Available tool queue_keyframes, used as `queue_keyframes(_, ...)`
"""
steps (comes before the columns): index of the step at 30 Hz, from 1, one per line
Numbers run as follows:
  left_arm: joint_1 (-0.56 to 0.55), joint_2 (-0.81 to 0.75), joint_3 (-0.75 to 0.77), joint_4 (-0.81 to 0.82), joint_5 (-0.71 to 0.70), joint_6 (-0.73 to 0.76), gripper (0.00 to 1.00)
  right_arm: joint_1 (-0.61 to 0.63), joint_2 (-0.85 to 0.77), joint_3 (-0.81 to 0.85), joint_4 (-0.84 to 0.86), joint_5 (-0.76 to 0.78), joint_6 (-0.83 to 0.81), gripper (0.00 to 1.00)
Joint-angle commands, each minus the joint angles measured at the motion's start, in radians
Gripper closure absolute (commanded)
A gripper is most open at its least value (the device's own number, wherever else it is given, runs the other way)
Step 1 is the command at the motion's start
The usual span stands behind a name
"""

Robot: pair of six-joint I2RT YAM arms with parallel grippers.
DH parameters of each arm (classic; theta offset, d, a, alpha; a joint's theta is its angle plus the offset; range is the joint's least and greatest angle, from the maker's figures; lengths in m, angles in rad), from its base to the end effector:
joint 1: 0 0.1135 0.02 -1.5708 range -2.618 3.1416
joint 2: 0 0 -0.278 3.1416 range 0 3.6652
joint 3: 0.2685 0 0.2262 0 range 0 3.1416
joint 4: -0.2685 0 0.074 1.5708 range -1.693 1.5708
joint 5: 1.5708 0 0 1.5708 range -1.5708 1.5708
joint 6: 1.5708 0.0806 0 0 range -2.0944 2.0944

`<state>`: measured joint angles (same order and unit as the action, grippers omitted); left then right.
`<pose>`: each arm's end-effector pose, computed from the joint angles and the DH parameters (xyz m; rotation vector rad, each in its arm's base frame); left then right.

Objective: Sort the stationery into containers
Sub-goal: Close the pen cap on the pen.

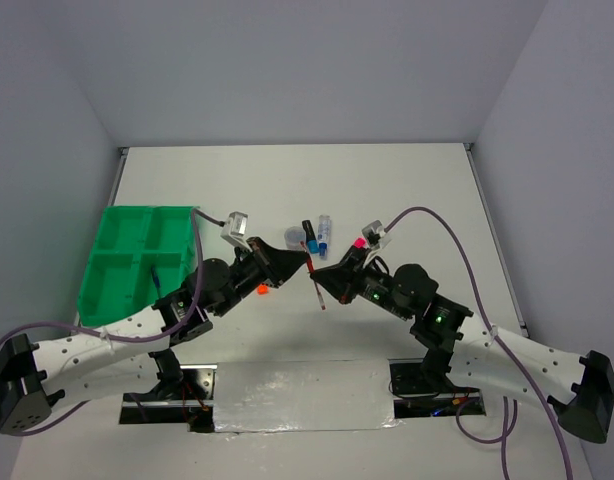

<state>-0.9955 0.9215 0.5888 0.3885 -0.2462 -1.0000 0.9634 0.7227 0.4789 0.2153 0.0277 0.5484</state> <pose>0.1414 -0.1819 0.3289 -0.2232 1.6766 -1.3776 0.1115 0.1565 0.2986 -0.3324 1.6915 1.1317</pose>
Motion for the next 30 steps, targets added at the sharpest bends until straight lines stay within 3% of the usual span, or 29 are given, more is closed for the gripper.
queue_keyframes(1, -0.049, 0.005, -0.018, 0.016, 0.123, -0.028, 1.0, -0.038, -0.002, 0.037, 0.248, 0.038, -0.094, 1.0)
queue_keyframes(5, -0.054, 0.007, 0.016, -0.016, 0.14, -0.022, 1.0, -0.04, 0.023, 0.039, 0.286, -0.023, -0.172, 1.0)
queue_keyframes(11, -0.078, -0.003, 0.028, -0.033, 0.127, 0.011, 1.0, -0.045, 0.03, 0.023, 0.337, 0.002, -0.177, 1.0)
queue_keyframes(18, -0.14, 0.022, 0.063, -0.103, 0.075, 0.107, 1.0, -0.071, 0.05, 0.121, 0.224, -0.003, -0.217, 1.0)
queue_keyframes(30, -0.149, -0.003, 0.071, -0.152, 0.082, 0.235, 1.0, -0.077, -0.055, 0.122, 0.17, -0.023, -0.16, 1.0)
